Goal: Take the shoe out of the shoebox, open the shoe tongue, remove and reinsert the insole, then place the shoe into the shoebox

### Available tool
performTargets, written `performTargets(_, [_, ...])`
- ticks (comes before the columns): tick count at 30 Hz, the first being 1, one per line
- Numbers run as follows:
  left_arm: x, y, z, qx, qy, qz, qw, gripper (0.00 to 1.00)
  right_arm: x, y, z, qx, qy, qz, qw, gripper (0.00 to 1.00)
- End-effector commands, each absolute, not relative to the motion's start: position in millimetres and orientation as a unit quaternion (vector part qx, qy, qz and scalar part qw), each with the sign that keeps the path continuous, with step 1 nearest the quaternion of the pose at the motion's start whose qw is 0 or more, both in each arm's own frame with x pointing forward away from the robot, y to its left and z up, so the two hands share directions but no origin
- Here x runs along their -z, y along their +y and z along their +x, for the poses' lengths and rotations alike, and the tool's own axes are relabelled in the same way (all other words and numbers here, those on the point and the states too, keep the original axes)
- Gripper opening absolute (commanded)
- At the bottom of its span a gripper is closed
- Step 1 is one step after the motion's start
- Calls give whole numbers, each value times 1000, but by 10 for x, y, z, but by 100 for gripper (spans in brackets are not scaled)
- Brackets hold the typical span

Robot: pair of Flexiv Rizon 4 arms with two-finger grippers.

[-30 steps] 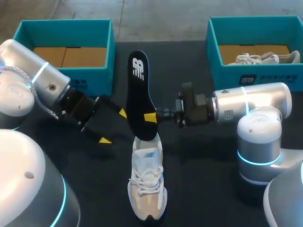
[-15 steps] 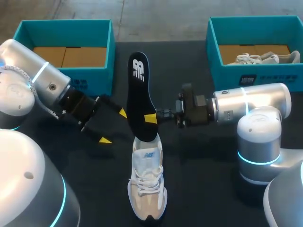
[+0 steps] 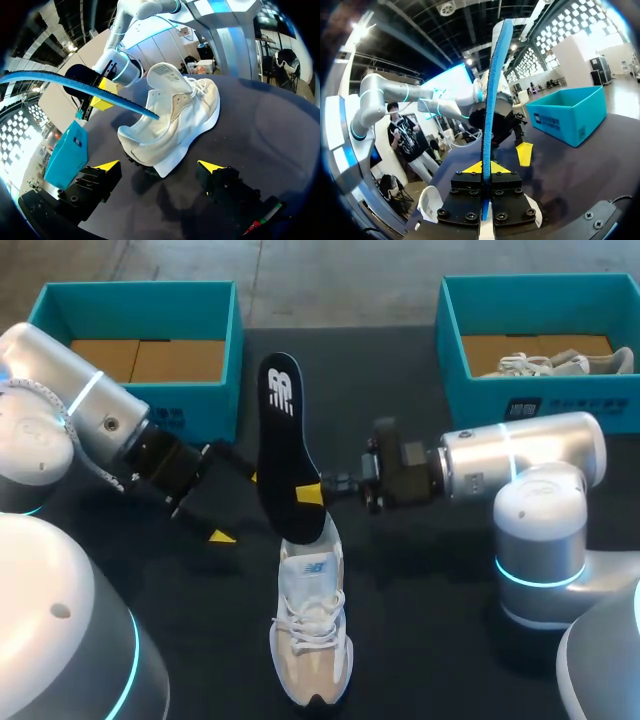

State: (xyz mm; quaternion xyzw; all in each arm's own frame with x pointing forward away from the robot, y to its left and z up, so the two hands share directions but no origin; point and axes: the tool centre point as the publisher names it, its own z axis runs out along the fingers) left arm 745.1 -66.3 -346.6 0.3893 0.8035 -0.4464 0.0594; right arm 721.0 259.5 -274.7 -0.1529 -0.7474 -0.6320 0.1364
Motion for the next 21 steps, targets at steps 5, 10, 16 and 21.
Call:
performTargets(5, [3465, -665, 7455, 446, 804, 390, 58, 100, 2769, 2667, 7117, 631, -747, -158, 140, 0])
performTargets(10, [3465, -665, 7455, 446, 804, 390, 58, 100, 2787, 2724, 7066, 631, -745, -163, 145, 0])
performTargets(16, [3465, -665, 7455, 446, 804, 390, 58, 100, 2786, 2796, 7008, 627, -746, -170, 148, 0])
performTargets(21, [3465, -665, 7455, 446, 804, 390, 58, 100, 2816, 2822, 6971, 618, -748, -195, 144, 0])
